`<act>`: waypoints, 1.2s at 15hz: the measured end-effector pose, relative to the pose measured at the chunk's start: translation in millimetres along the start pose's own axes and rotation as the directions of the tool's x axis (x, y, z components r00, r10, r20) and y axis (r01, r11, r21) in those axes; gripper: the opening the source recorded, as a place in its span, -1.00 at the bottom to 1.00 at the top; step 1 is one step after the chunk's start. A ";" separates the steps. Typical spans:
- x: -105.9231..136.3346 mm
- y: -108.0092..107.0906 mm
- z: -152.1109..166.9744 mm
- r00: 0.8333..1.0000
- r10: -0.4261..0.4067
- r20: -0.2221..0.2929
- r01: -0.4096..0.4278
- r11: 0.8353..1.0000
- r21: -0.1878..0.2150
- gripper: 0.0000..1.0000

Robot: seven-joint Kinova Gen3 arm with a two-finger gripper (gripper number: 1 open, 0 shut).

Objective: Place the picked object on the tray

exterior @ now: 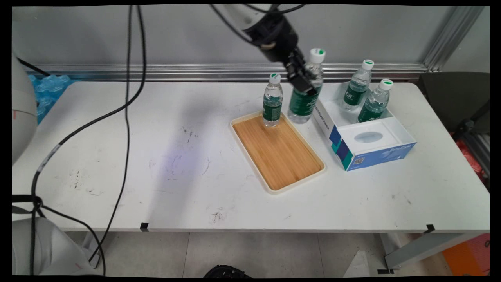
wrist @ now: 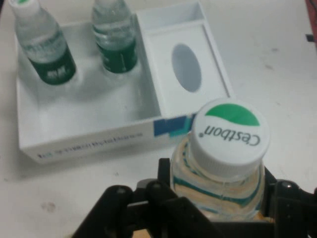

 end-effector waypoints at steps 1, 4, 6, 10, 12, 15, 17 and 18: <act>-5.4 2.9 -2.6 1.000 0.000 0.002 0.000 1.000 -0.004 -1.00; -28.1 14.8 -6.7 1.000 0.000 0.002 0.000 1.000 -0.015 -1.00; -41.5 21.0 -3.0 1.000 0.001 -0.004 -0.001 1.000 -0.016 -1.00; -64.7 30.6 19.5 1.000 0.005 -0.020 -0.005 1.000 -0.011 -1.00; -70.9 32.8 30.5 1.000 0.004 -0.028 -0.004 1.000 -0.009 -1.00; -77.6 36.5 55.1 0.999 0.000 -0.043 0.000 1.000 -0.007 -1.00; -80.0 38.2 72.0 0.999 -0.002 -0.054 0.002 1.000 -0.007 -1.00; -81.1 38.6 79.8 0.998 -0.002 -0.058 0.002 1.000 -0.007 -1.00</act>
